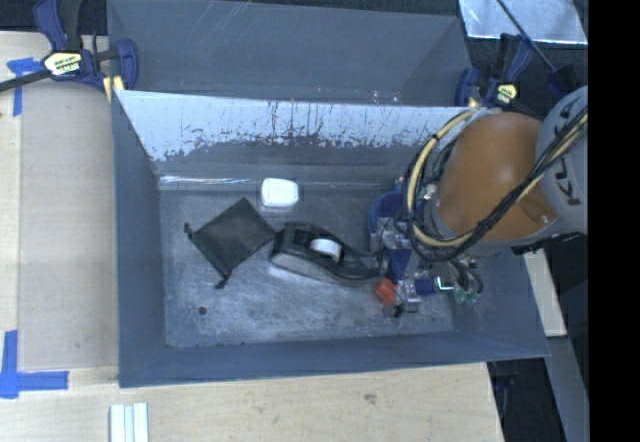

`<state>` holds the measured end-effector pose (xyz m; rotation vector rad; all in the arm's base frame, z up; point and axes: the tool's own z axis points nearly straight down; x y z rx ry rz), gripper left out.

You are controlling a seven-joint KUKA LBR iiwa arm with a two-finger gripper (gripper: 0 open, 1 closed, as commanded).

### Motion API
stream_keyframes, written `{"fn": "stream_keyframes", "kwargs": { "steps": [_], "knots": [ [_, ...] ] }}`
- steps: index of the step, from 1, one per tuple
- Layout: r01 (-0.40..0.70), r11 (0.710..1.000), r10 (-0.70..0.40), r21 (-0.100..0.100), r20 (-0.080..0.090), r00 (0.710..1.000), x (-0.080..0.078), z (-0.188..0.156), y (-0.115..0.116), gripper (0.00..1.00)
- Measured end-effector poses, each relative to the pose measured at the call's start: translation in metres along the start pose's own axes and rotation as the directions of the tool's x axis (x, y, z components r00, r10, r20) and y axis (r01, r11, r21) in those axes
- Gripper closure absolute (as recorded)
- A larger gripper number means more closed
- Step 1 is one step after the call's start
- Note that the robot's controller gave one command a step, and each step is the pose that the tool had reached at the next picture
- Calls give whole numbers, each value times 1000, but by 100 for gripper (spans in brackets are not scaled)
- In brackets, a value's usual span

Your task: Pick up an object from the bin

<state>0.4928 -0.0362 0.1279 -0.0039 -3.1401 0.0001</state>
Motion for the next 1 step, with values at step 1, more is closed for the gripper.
{"fn": "stream_keyframes", "kwargs": {
  "steps": [1],
  "knots": [
    [-141,990,141,-5,5,990,-34,57,-46,0]
  ]
}}
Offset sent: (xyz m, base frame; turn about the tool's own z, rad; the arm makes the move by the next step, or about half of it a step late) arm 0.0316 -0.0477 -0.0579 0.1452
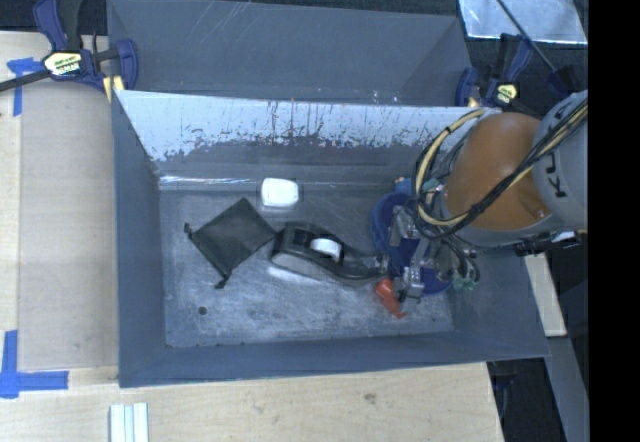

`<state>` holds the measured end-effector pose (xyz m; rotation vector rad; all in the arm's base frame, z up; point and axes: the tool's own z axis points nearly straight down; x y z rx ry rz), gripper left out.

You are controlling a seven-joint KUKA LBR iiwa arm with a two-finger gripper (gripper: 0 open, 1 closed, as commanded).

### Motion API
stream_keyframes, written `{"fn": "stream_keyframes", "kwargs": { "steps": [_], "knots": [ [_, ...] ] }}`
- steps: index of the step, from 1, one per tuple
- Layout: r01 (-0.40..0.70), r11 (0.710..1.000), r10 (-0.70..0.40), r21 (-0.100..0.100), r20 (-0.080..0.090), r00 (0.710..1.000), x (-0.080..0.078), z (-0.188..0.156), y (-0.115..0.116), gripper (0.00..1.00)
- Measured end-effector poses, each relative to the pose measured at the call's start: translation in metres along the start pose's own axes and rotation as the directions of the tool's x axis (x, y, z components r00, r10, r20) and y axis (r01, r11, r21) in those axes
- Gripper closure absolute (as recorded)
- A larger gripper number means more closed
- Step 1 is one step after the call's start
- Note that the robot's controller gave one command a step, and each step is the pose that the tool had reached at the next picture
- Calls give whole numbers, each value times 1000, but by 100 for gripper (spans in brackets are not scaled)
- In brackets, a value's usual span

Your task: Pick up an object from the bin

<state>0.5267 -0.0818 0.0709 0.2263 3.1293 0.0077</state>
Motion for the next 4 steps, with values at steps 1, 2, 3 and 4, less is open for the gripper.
{"fn": "stream_keyframes", "kwargs": {
  "steps": [1,2,3,4],
  "knots": [
    [-1,1000,1,3,20,1000,-5,-5,-1,100],
    [0,1000,0,4,0,1000,1,0,-2,0],
    [-151,989,151,5,2,989,7,0,33,0],
    [-151,989,151,5,7,989,5,-3,32,100]
  ]
}}
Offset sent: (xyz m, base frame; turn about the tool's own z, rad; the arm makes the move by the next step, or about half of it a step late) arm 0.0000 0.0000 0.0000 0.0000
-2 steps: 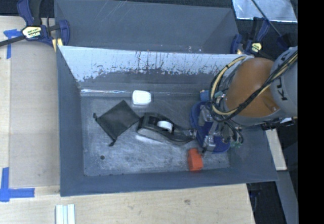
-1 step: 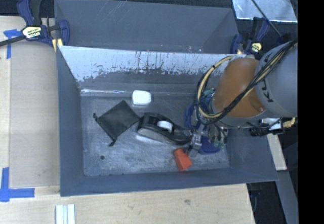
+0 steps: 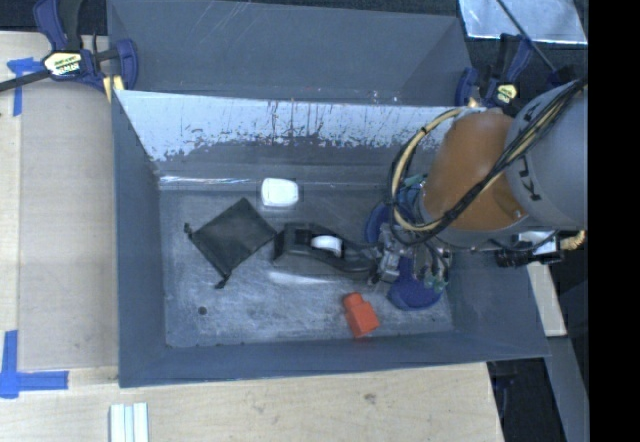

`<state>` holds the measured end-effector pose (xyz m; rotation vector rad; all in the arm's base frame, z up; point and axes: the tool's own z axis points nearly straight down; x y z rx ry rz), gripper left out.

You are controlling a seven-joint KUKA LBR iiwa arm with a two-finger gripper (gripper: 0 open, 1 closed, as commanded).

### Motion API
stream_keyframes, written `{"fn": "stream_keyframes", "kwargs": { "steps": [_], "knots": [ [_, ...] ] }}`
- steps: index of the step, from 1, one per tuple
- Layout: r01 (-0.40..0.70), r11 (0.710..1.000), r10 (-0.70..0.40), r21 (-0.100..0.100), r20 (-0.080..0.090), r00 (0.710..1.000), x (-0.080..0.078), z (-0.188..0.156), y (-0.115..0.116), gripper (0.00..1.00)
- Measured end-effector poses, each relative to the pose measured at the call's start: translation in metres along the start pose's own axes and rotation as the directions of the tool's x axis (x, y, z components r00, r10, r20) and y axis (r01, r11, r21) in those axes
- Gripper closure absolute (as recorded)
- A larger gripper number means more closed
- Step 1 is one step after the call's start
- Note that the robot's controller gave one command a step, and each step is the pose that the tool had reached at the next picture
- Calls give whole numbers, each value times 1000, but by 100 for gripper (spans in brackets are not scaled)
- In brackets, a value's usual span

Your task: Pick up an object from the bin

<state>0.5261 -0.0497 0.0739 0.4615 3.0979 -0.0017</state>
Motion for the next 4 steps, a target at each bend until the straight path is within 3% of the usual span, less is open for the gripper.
{"fn": "stream_keyframes", "kwargs": {
  "steps": [1,2,3,4],
  "knots": [
    [27,1000,-27,-2,1,1000,15,-120,-3,100],
    [28,1000,-28,0,-6,1000,17,-116,-3,0],
    [-82,997,82,2,-11,997,-3,-2,24,0],
    [-81,997,81,1,-1,997,-6,-8,23,100]
  ]
}}
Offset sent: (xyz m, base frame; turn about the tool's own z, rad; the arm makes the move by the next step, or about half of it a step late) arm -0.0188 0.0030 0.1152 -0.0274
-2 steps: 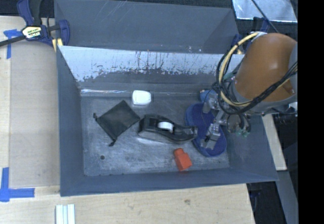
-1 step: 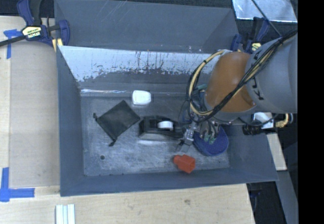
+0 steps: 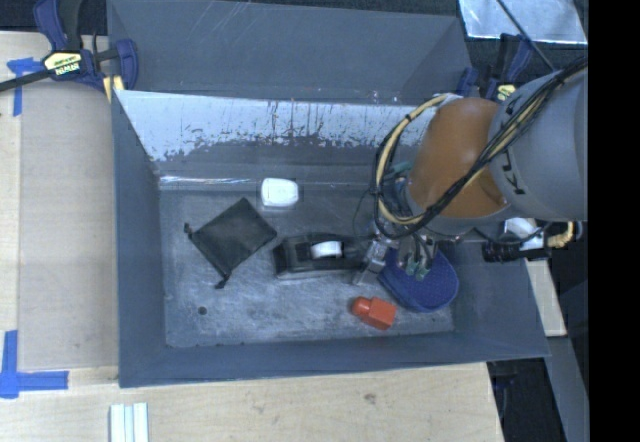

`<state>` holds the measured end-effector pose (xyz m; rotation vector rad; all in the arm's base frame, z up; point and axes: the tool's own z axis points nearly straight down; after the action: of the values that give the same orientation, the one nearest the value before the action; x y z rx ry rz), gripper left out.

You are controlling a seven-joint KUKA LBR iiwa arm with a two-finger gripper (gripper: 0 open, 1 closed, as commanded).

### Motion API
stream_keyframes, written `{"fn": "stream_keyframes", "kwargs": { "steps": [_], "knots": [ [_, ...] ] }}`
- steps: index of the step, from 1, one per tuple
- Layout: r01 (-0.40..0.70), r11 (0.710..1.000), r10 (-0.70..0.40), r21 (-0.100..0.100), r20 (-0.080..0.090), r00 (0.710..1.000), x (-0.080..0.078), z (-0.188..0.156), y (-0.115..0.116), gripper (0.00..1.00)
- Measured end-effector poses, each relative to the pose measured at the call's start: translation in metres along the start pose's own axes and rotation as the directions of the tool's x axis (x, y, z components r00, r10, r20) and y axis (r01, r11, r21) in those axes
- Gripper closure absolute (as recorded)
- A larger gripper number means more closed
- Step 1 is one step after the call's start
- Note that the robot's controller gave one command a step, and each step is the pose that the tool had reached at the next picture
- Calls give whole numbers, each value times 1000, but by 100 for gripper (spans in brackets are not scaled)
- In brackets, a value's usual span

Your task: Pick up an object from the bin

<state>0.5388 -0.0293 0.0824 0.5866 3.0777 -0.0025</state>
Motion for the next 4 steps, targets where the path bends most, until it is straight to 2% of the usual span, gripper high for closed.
{"fn": "stream_keyframes", "kwargs": {
  "steps": [1,2,3,4],
  "knots": [
    [13,1000,-13,-3,2,1000,19,-133,-11,100],
    [14,1000,-14,0,-6,1000,20,-128,-11,0],
    [-42,999,42,1,-13,999,47,-66,27,0],
    [10,1000,-10,-3,10,1000,-5,3,62,0]
  ]
}}
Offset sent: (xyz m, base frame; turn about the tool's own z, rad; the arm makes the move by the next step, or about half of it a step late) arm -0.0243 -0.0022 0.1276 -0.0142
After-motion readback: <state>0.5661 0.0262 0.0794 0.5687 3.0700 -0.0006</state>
